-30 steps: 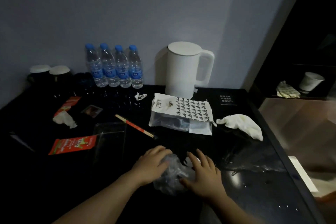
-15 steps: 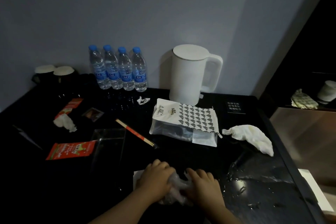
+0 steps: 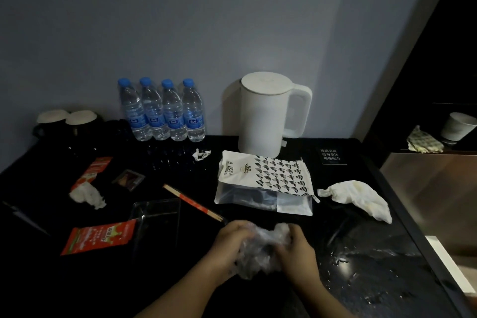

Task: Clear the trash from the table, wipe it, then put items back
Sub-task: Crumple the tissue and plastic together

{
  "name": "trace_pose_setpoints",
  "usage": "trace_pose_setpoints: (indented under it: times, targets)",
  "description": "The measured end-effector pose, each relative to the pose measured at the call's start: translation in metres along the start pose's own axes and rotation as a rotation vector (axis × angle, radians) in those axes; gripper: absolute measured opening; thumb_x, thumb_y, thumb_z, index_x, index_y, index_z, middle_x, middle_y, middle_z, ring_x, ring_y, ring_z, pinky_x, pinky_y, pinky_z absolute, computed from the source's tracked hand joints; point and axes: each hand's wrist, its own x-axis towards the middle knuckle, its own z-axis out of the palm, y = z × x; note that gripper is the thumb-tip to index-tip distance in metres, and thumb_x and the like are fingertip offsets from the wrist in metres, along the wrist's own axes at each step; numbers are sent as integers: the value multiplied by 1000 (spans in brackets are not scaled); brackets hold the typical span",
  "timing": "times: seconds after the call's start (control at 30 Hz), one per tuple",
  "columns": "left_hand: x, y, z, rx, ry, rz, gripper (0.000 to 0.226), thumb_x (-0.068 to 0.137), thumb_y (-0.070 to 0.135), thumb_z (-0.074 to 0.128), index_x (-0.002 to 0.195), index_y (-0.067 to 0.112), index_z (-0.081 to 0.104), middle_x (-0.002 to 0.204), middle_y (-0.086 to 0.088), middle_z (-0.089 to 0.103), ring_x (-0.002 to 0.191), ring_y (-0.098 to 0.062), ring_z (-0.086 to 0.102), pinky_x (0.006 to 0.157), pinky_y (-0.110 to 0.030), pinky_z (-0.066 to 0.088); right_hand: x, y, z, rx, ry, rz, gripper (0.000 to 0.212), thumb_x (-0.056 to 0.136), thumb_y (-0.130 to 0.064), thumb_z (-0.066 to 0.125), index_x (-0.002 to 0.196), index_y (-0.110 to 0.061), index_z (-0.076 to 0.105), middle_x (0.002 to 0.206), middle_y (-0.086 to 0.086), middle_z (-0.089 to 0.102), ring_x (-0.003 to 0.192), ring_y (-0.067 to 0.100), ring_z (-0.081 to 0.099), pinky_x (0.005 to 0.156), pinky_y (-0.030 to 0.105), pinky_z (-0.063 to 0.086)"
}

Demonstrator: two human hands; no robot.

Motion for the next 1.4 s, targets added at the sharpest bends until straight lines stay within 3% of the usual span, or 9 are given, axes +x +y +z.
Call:
trace_pose_setpoints:
  times: [0.2, 0.27, 0.37, 0.5, 0.6, 0.77, 0.93, 1.13, 1.4]
  targets:
    - [2, 9, 6, -266, -84, -79, 16, 96, 20, 52, 111, 18, 57, 92, -2, 67, 71, -12, 63, 54, -22, 48, -4, -22, 12, 49, -43, -111, 30, 81, -15, 65, 98, -34, 49, 84, -7, 59, 80, 14, 57, 58, 7, 40]
    - [9, 8, 5, -353, 19, -69, 24, 95, 5, 50, 118, 12, 53, 98, -9, 61, 77, -18, 59, 59, -27, 46, -4, -23, 17, 12, -73, -166, 32, 71, -29, 67, 101, -32, 55, 91, -9, 58, 88, 12, 56, 68, 7, 41]
    - [13, 12, -2, -405, 53, -43, 27, 91, -16, 36, 97, -1, 57, 78, -10, 64, 64, -20, 61, 47, -22, 49, -3, -24, 21, 44, -160, -184, 74, 52, -55, 58, 118, -20, 56, 119, -2, 54, 112, 13, 52, 98, 22, 42]
    - [13, 19, -9, -415, -45, -46, 40, 87, -18, 30, 89, -2, 67, 71, -12, 71, 51, -16, 66, 44, -18, 50, -4, -32, 23, 253, -258, -132, 47, 59, -44, 72, 101, -32, 55, 109, -4, 61, 99, 5, 60, 81, 13, 47]
    - [14, 21, -9, -400, 7, -48, 31, 89, -14, 38, 94, 2, 64, 76, -13, 67, 59, -21, 65, 50, -23, 50, 1, -36, 22, 219, -105, -151, 28, 79, -27, 73, 99, -30, 55, 95, -5, 64, 79, 2, 59, 68, 7, 44]
    - [6, 25, -17, -115, 21, -8, 17, 92, 4, 51, 96, 18, 59, 93, -3, 63, 79, -17, 60, 63, -28, 51, 6, -45, 19, 125, -6, -184, 43, 85, -19, 67, 120, -29, 44, 99, -8, 53, 76, -6, 49, 64, -3, 38]
    - [4, 22, -24, 3, -174, -10, 29, 89, -6, 49, 107, 14, 60, 99, -8, 64, 86, -22, 64, 76, -37, 58, 9, -43, 23, 75, -3, -147, 14, 87, -20, 63, 98, -28, 60, 80, -9, 63, 75, 3, 58, 59, 0, 39]
    - [5, 23, -29, 98, 11, 118, 26, 85, -12, 48, 81, 11, 59, 80, -7, 62, 70, -15, 61, 59, -20, 54, 10, -47, 23, 17, -113, -134, 10, 84, -29, 68, 83, -24, 59, 75, -8, 64, 70, 0, 58, 57, 7, 42]
    - [27, 27, -45, 314, 103, 221, 19, 88, 7, 60, 77, 22, 59, 78, 6, 59, 71, -7, 55, 61, -18, 45, 21, -56, 19, -106, -50, -180, 19, 89, -21, 62, 106, -13, 59, 95, 0, 60, 88, 13, 54, 68, 17, 32]
